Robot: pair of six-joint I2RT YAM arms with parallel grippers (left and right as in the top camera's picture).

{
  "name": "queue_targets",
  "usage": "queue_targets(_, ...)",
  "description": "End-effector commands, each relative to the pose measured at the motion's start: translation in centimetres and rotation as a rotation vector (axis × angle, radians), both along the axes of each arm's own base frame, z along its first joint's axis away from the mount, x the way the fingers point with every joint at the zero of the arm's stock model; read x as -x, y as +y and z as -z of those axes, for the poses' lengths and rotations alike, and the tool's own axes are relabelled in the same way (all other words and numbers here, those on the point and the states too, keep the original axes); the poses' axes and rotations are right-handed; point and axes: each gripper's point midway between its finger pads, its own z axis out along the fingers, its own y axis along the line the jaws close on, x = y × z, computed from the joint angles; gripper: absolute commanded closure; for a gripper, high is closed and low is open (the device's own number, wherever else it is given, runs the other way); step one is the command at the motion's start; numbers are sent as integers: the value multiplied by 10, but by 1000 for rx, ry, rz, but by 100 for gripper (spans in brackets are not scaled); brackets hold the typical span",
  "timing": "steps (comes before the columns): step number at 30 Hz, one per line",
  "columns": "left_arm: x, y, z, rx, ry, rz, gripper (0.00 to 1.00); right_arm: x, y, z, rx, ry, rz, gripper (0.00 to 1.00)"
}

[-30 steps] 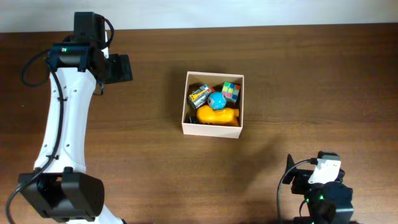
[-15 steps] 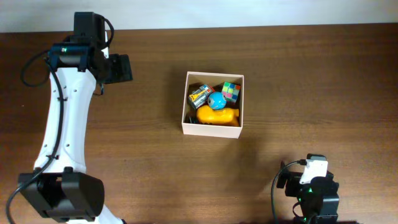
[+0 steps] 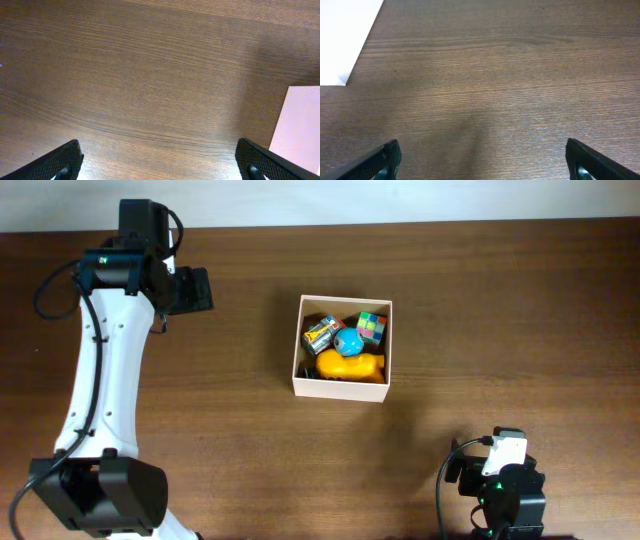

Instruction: Pack container

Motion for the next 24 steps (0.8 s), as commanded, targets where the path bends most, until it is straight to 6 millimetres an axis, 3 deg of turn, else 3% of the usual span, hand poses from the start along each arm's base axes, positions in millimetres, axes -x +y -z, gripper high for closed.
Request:
queue_targets(1, 0, 0, -7, 7, -20, -8, 1, 0, -1, 2, 0, -3, 1, 1)
queue_targets(7, 1, 3, -7, -14, -16, -8, 1, 0, -1, 2, 0, -3, 1, 1)
queue_targets(11, 14, 27, -39, -141, -99, -70, 1, 0, -1, 2, 0, -3, 1, 1)
queue_targets(15, 25, 28, -75, -139, -308, -74, 1, 0, -1, 2, 0, -3, 1, 1)
queue_targets(18, 38, 27, -88, -169, -451, -33, 1, 0, -1, 2, 0, -3, 1, 1)
queue_targets(22, 72, 28, -80, -213, -568, 8, 1, 0, -1, 2, 0, -3, 1, 1)
queue_targets(24, 97, 27, -65, -208, -612, 10, 1, 0, -1, 2, 0, -3, 1, 1)
